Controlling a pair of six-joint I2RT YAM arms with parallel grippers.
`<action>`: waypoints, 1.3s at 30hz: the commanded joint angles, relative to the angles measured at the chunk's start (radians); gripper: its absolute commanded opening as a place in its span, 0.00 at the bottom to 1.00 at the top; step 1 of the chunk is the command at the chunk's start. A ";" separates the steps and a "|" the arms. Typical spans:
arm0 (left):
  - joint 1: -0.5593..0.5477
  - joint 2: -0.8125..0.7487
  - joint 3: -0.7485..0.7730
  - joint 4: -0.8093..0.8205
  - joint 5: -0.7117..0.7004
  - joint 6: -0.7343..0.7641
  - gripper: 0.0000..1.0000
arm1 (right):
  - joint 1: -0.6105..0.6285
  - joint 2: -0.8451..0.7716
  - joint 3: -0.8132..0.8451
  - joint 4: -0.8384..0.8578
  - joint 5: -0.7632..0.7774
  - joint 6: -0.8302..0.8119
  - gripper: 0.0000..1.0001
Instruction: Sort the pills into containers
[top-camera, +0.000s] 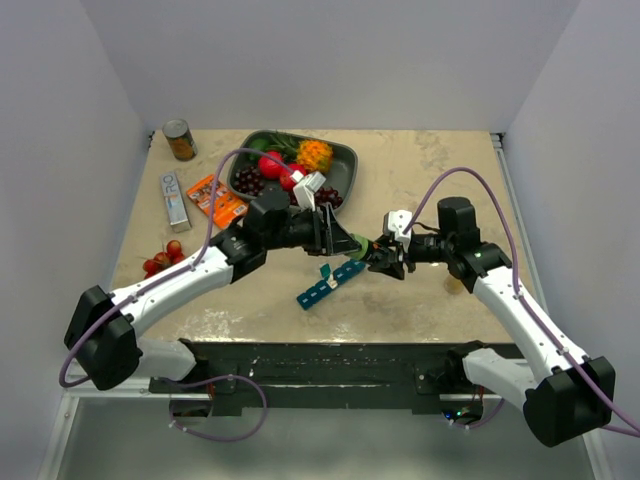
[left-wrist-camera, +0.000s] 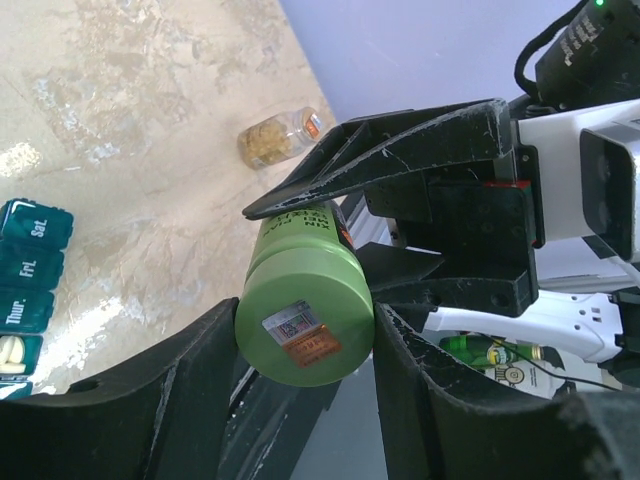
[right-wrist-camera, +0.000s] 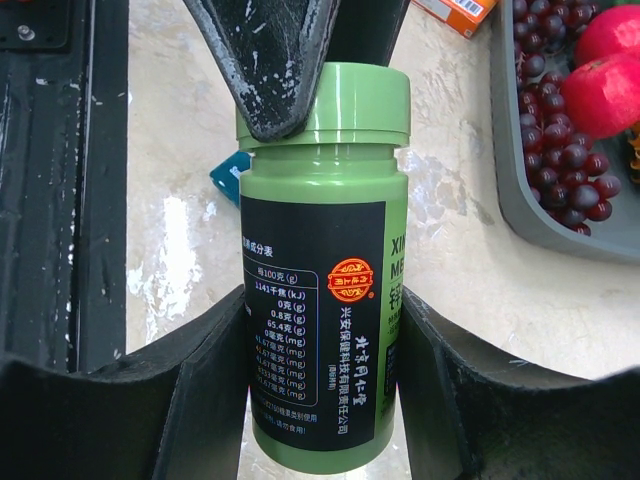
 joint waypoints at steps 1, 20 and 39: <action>-0.015 0.040 0.098 -0.127 -0.033 0.081 0.01 | 0.010 -0.004 0.011 0.023 -0.040 0.006 0.00; -0.037 0.056 0.012 -0.003 0.171 0.376 0.02 | 0.007 0.003 0.027 0.030 -0.208 0.069 0.00; -0.037 -0.009 -0.023 -0.050 -0.042 0.627 0.42 | -0.002 -0.001 0.034 0.001 -0.252 0.043 0.00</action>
